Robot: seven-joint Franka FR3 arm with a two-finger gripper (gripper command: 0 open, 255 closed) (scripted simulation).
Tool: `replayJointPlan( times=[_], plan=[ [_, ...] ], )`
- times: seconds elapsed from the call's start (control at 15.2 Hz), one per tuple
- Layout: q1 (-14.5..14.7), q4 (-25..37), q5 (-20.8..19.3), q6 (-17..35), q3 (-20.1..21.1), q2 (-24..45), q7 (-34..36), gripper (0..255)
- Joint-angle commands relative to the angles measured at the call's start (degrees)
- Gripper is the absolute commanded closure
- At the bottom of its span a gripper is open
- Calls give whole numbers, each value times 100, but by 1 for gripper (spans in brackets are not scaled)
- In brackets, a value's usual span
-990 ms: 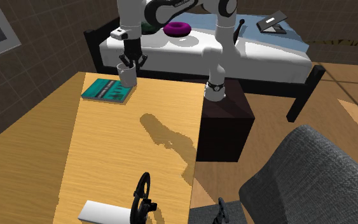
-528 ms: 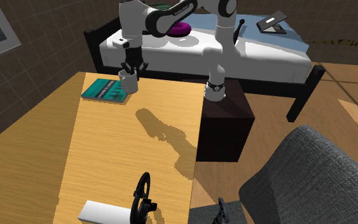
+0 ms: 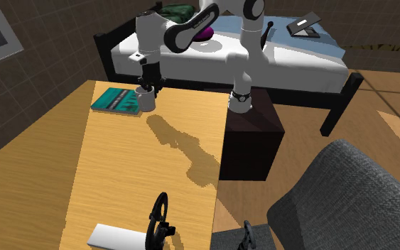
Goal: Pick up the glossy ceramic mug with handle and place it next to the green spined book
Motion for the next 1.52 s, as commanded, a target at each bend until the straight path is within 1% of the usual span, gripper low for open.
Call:
replayJointPlan(
  times=[0.0, 0.2, 0.66, 0.73, 1.06, 1.32, 1.45],
  plan=[
    [-2, -119, 30, 151, 2, 34, -21, 255],
    [-11, -269, 89, 359, 5, 108, -66, 255],
    [-11, -269, 89, 359, 6, 108, -66, 255],
    [-11, -268, 90, 359, 6, 108, -67, 0],
    [-11, -268, 89, 359, 6, 108, -67, 0],
    [23, 157, -132, -306, -2, -192, 84, 0],
    [22, 157, -133, -306, -1, -193, 85, 0]
  ],
)
